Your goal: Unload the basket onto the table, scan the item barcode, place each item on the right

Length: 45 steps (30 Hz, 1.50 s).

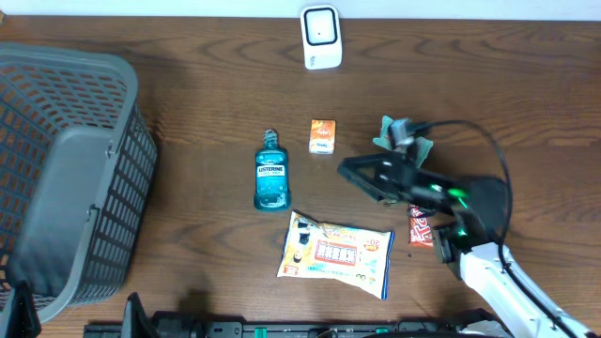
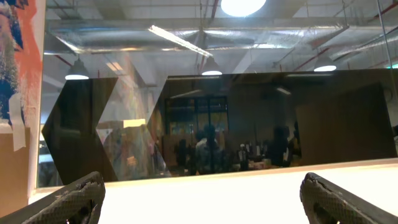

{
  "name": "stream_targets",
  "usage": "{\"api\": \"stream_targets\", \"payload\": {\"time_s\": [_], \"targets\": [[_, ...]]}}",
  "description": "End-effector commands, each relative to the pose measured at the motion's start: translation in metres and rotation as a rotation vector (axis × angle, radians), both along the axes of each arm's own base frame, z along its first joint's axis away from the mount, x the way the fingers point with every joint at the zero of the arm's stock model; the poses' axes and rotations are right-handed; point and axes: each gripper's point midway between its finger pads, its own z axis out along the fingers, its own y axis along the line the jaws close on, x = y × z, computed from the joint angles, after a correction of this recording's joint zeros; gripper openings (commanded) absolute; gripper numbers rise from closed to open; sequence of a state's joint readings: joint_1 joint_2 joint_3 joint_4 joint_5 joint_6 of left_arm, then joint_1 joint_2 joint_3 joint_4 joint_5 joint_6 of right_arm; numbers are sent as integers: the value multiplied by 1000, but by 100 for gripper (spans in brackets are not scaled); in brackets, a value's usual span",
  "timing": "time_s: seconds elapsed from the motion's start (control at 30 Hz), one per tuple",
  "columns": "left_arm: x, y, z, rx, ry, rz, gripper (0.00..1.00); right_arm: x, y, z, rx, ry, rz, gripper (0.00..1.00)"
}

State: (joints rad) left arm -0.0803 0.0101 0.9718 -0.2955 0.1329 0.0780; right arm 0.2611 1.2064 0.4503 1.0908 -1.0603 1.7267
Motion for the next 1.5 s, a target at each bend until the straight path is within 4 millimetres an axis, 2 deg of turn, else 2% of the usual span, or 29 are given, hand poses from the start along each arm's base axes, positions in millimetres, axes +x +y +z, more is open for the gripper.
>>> {"api": "stream_targets", "payload": {"time_s": [0.0,0.03,0.07,0.17,0.2,0.3,0.43,0.53,0.6,0.7,0.77,0.83,0.93,0.97,1.07,1.23,1.37,1.47], "targets": [[-6,0,3,-3,-17,-6,100,-52,-2,52,18,-564,108,81],[-5,0,3,-3,-16,-6,100,-64,-2,56,-1,-654,158,82],[-5,0,3,-3,-17,-6,99,-68,-2,56,-20,-694,183,81],[-5,0,3,-3,-17,-6,100,-62,0,52,-59,-718,206,85],[-5,0,3,-3,-17,-6,100,-56,2,52,-65,-710,190,90],[-5,0,3,-3,-17,-6,100,-33,6,48,-102,-704,137,98],[-5,0,3,-3,-17,-6,100,7,9,35,-222,-763,3,99],[-5,0,3,-3,-17,-6,100,42,5,16,-385,-689,-124,99],[-5,0,3,-3,-17,-5,100,58,0,0,-523,-612,-182,99],[-5,0,2,-2,-14,-5,100,64,-6,-28,-804,-536,-222,99],[-2,-1,0,-2,-4,-6,100,60,-16,-48,-1067,-498,-255,99],[2,-1,-4,-1,7,-5,100,49,-21,-59,-1253,-494,-269,99],[7,-1,-8,0,22,-5,100,18,-5,-71,-1381,-552,-193,99],[8,-1,-9,0,23,-5,100,1,2,-83,-1431,-574,-124,99],[7,-1,-6,-1,9,-5,100,-28,6,-114,-1541,-587,23,99],[4,-1,-1,-2,-13,-6,100,-46,11,-164,-1682,-592,172,99],[2,-1,1,-3,-23,-6,100,-52,14,-202,-1793,-582,282,99],[2,-1,1,-3,-26,-5,100,-56,13,-230,-1883,-573,355,95]]}}
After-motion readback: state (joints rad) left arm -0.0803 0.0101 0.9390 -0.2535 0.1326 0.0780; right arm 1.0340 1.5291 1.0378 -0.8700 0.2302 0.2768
